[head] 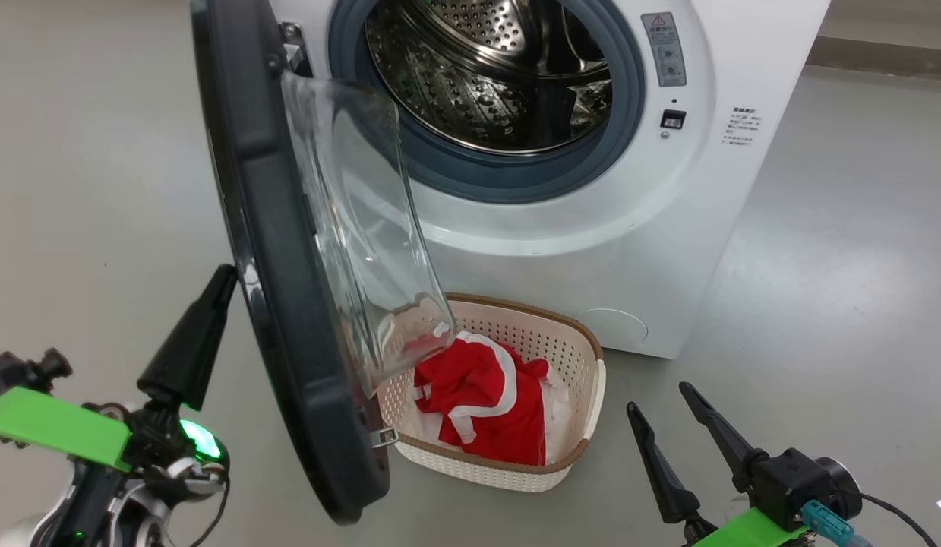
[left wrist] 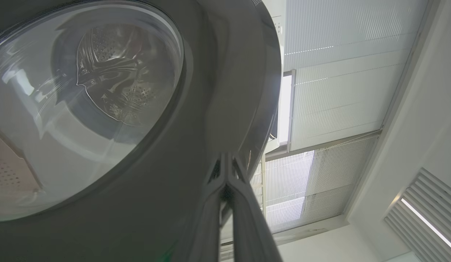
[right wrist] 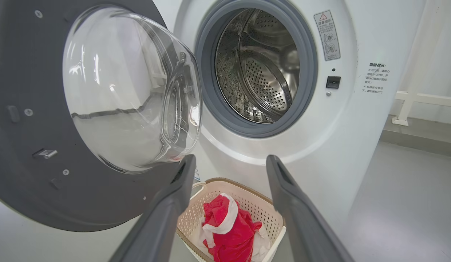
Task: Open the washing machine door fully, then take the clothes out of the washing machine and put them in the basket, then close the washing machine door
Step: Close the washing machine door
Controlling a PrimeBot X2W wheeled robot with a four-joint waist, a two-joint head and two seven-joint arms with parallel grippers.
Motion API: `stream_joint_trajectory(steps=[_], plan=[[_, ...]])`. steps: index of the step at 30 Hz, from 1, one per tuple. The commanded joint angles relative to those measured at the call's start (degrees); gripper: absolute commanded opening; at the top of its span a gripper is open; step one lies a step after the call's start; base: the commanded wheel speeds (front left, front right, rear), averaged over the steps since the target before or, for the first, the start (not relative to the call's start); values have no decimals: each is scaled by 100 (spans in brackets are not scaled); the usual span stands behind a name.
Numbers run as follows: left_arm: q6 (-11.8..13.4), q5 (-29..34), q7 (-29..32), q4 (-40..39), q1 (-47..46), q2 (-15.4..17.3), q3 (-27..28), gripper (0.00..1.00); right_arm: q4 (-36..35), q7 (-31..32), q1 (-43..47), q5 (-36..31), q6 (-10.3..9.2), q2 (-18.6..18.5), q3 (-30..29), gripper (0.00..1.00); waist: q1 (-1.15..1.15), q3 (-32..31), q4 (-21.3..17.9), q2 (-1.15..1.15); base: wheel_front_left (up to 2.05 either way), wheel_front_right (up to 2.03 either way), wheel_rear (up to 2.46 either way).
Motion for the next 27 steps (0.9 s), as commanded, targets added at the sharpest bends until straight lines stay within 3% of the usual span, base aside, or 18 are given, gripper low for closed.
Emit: stream_joint_trajectory(steps=[1,9,27], plan=[[59,57,54,-196,-18,95,75,0,-138,-36,-310,-11,36,3,121,100,0,24,-28,0,0,0,0],[172,159,-41,-222,-19,89,-131,0,-139,-36,-360,-38,36,3,117,100,0,117,-159,0,0,0,0],[45,-33,-664,94,-546,55,-702,0,-144,-36,-483,-40,36,3,107,100,0,329,-872,0,0,0,0]])
